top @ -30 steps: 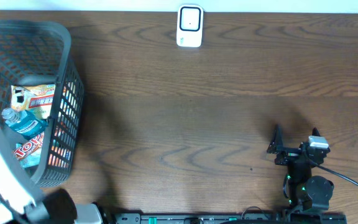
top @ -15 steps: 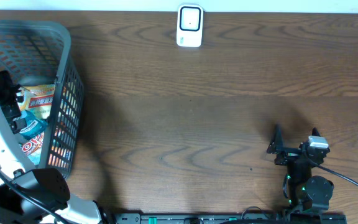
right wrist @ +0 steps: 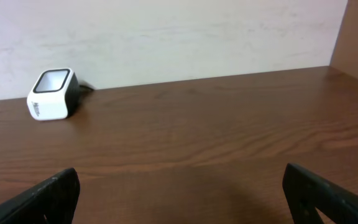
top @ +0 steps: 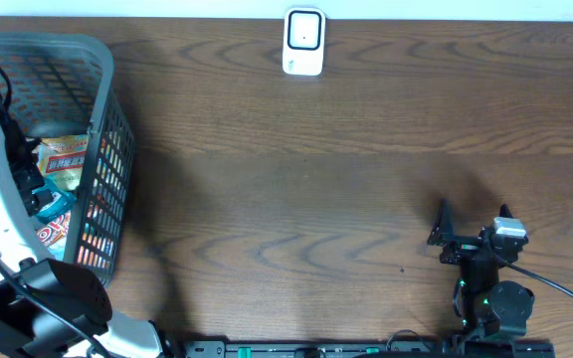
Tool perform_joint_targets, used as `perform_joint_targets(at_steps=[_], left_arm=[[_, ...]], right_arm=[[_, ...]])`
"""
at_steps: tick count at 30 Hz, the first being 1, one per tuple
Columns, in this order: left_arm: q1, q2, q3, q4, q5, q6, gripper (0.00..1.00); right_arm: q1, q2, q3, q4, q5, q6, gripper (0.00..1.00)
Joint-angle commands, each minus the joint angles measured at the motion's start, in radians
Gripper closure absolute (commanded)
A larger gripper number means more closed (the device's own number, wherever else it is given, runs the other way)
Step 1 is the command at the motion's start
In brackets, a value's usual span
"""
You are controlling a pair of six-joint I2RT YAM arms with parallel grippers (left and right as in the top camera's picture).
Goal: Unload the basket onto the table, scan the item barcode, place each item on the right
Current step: 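Grasp the teal mouthwash bottle in the basket with the left gripper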
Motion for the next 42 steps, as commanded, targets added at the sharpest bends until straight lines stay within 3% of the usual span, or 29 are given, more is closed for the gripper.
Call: perform_joint_targets(at_steps=[1, 9, 16, 18, 22, 26, 30, 34, 41, 42], left_arm=[[0.004, 0.011, -0.037, 0.039, -0.047, -0.017, 0.03], [0.025, 0.034, -0.16, 0.161, -0.047, -0.016, 0.03], [0.088, 0.114, -0.189, 0.18, -0.046, -0.016, 0.05], [0.098, 0.138, -0.189, 0.187, -0.045, -0.008, 0.12], [0.098, 0.192, -0.189, 0.19, -0.027, 0.021, 0.41], [0.099, 0.232, -0.189, 0.199, 0.035, 0.032, 0.5], [0.099, 0.243, -0.189, 0.205, 0.072, 0.033, 0.67], [0.099, 0.242, -0.189, 0.218, 0.072, 0.075, 0.77], [0.099, 0.216, -0.184, 0.342, 0.088, 0.183, 0.81], [0.099, 0.209, -0.182, 0.366, 0.097, 0.199, 0.87]], right_arm=[[-0.004, -0.006, -0.005, -0.001, -0.005, -0.013, 0.01], [-0.004, -0.006, -0.005, -0.001, -0.005, -0.013, 0.01], [-0.004, -0.006, -0.005, -0.001, -0.005, -0.013, 0.01], [-0.004, -0.006, -0.005, -0.001, -0.004, -0.013, 0.01], [-0.004, -0.006, -0.005, -0.001, -0.005, -0.013, 0.01], [-0.004, -0.006, -0.005, -0.001, -0.005, -0.013, 0.01], [-0.004, -0.006, -0.005, -0.001, -0.004, -0.013, 0.01], [-0.004, -0.006, -0.005, -0.001, -0.005, -0.013, 0.01], [-0.004, -0.006, -0.005, -0.001, -0.004, -0.013, 0.01], [-0.004, -0.006, -0.005, -0.001, -0.005, -0.013, 0.01]])
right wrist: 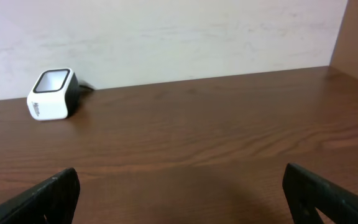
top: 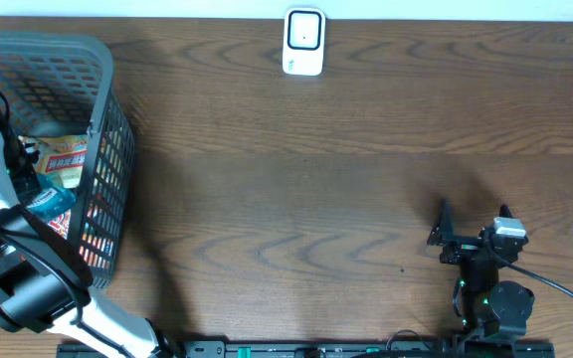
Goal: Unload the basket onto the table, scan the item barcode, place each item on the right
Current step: 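Grasp the teal mouthwash bottle in the basket with the left gripper, then lift the bottle out and carry it toward the white scanner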
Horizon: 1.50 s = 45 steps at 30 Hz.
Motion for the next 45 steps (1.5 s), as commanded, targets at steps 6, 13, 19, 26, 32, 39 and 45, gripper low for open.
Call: perform_joint_targets(at_steps=[6, 13, 19, 26, 32, 39, 45], left_arm=[[0.001, -0.083, -0.025, 0.216, 0.232, 0.172, 0.9], [0.001, -0.323, -0.025, 0.25, 0.294, 0.261, 0.9], [0.001, -0.548, -0.026, 0.224, 0.319, 0.304, 0.9], [-0.05, -0.713, -0.026, 0.224, 0.407, 0.305, 0.9], [-0.288, -0.683, -0.026, 0.256, 0.46, 0.385, 0.9], [-0.645, -0.543, -0.026, 0.353, 0.456, 0.543, 0.9], [-0.837, -0.365, -0.026, 0.367, 0.449, 0.591, 0.89]], right_arm=[[-0.004, -0.006, -0.005, -0.001, -0.005, -0.013, 0.01], [-0.004, -0.006, -0.005, -0.001, -0.004, -0.013, 0.01], [-0.004, -0.006, -0.005, -0.001, -0.004, -0.013, 0.01], [-0.004, -0.006, -0.005, -0.001, -0.005, -0.013, 0.01], [-0.004, -0.006, -0.005, -0.001, -0.004, -0.013, 0.01], [-0.004, -0.006, -0.005, -0.001, -0.004, -0.013, 0.01], [-0.004, -0.006, -0.005, -0.001, -0.005, -0.013, 0.01]])
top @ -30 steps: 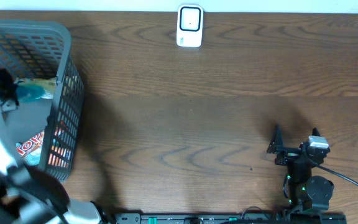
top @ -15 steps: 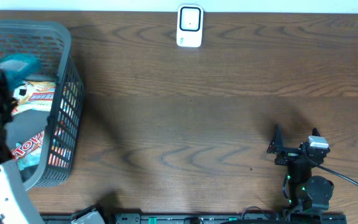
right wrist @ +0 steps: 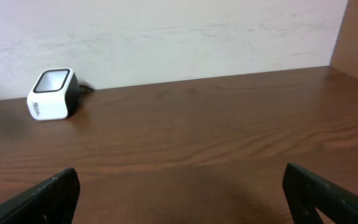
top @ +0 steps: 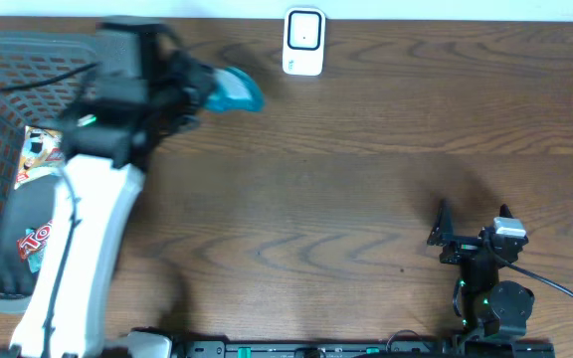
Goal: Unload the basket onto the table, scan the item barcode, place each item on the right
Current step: 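Lift the bottle out and carry it toward the white scanner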
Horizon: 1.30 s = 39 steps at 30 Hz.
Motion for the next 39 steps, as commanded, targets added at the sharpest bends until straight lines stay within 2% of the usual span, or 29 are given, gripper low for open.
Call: perform_joint_targets(at_steps=[1, 6, 13, 27, 32, 39], left_arm=[[-0.081, 0.093, 0.026, 0.017, 0.006, 0.057, 0.89], [-0.167, 0.254, 0.026, 0.048, 0.034, 0.056, 0.89], [-0.224, 0.425, 0.026, 0.214, 0.123, 0.057, 0.89], [-0.287, 0.519, 0.025, 0.388, 0.128, 0.057, 0.85], [-0.311, 0.564, 0.023, 0.372, 0.114, 0.072, 0.85], [-0.348, 0.582, 0.014, 0.118, 0.117, 0.087, 0.85]], right_arm=[[-0.004, -0.006, -0.005, -0.001, -0.005, -0.013, 0.01], [-0.004, -0.006, -0.005, -0.001, -0.004, -0.013, 0.01], [-0.004, -0.006, -0.005, -0.001, -0.005, -0.013, 0.01], [-0.004, -0.006, -0.005, -0.001, -0.004, -0.013, 0.01], [-0.004, -0.006, -0.005, -0.001, -0.004, -0.013, 0.01], [-0.004, -0.006, -0.005, -0.001, -0.005, -0.013, 0.01]])
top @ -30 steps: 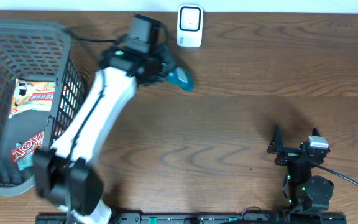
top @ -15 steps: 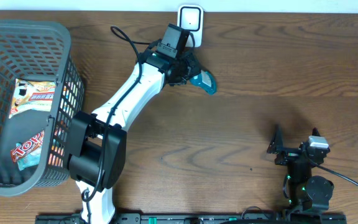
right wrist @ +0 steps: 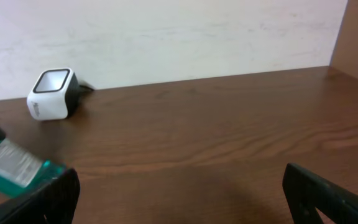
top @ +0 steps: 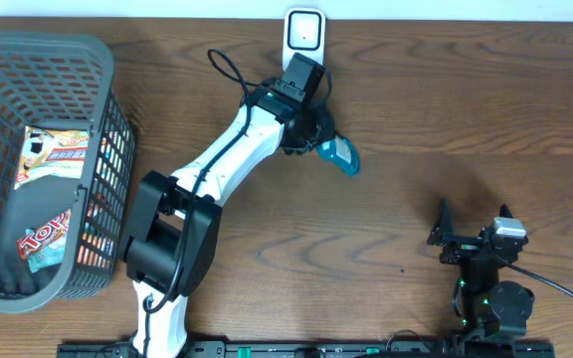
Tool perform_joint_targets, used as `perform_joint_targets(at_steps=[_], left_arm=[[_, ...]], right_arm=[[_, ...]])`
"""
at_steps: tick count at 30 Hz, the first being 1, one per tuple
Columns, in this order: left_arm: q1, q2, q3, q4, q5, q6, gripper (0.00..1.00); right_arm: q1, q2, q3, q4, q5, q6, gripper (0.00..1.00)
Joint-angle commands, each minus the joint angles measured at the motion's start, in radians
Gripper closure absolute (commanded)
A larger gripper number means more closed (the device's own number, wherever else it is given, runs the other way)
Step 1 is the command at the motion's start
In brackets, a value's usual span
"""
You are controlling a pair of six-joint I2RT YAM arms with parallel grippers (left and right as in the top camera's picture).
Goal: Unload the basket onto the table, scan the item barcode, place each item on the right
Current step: 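Lift the bottle out and carry it toward the white scanner, then lower the bottle onto the table and open the left gripper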
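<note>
A white barcode scanner (top: 303, 41) stands at the table's far edge; the right wrist view shows the scanner (right wrist: 51, 94) at far left. My left gripper (top: 318, 141) is just in front of it, shut on a teal packet (top: 341, 156) that sticks out to the right. That teal packet (right wrist: 11, 165), with a pale label, enters the right wrist view at the left edge. My right gripper (top: 471, 239) rests open near the front right, with nothing between its fingers (right wrist: 48, 196).
A grey mesh basket (top: 102, 60) stands at the left end of the table, holding several snack packets (top: 53, 159). The left arm stretches diagonally from the front centre up to the scanner. A pale wall runs behind the table.
My left gripper has moved with the teal packet from a spot left of the scanner, by the basket's corner, to just in front of the scanner. The right arm has not moved.
My left gripper was down inside the basket among the packets. At the second moment it was still in the basket, with a teal packet at its fingers. Then it held the packet outside the basket, left of the scanner, and now in front of the scanner.
</note>
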Motion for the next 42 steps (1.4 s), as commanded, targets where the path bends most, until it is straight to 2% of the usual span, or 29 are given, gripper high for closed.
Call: perform_joint_targets(at_steps=[1, 6, 9, 12, 14, 21, 22, 27, 31, 35, 37, 42], left_arm=[[-0.027, 0.014, -0.009, -0.104, -0.014, 0.053, 0.85], [-0.061, 0.014, -0.061, -0.12, -0.014, 0.07, 0.83], [-0.077, 0.018, -0.095, -0.12, -0.015, 0.07, 0.74], [-0.086, 0.018, -0.123, -0.113, -0.015, 0.065, 0.58], [-0.086, 0.018, -0.129, -0.11, -0.015, 0.066, 0.52], [-0.086, 0.018, -0.129, -0.133, -0.014, 0.065, 0.46], [-0.086, 0.018, -0.128, -0.147, -0.013, 0.056, 0.42], [-0.086, 0.012, -0.128, -0.174, -0.014, 0.047, 0.32], [-0.085, -0.005, -0.127, -0.184, -0.016, 0.051, 0.3], [-0.085, -0.026, -0.126, -0.206, -0.058, 0.051, 0.3], [-0.085, -0.041, -0.121, -0.237, -0.103, 0.05, 0.16], [-0.085, -0.111, -0.118, -0.286, -0.222, 0.051, 0.12]], right_arm=[[-0.004, -0.006, -0.005, -0.001, -0.005, -0.013, 0.01], [-0.004, -0.006, -0.005, -0.001, -0.005, -0.013, 0.01], [-0.004, -0.006, -0.005, -0.001, -0.004, -0.013, 0.01], [-0.004, -0.006, -0.005, -0.001, -0.005, -0.013, 0.01], [-0.004, -0.006, -0.005, -0.001, -0.005, -0.013, 0.01], [-0.004, -0.006, -0.005, -0.001, -0.005, -0.013, 0.01], [-0.004, -0.006, -0.005, -0.001, -0.004, -0.013, 0.01], [-0.004, -0.006, -0.005, -0.001, -0.005, -0.013, 0.01], [-0.004, -0.006, -0.005, -0.001, -0.004, -0.013, 0.01], [-0.004, -0.006, -0.005, -0.001, -0.005, -0.013, 0.01], [-0.004, -0.006, -0.005, -0.001, -0.005, -0.013, 0.01], [-0.004, -0.006, -0.005, -0.001, -0.005, -0.013, 0.01]])
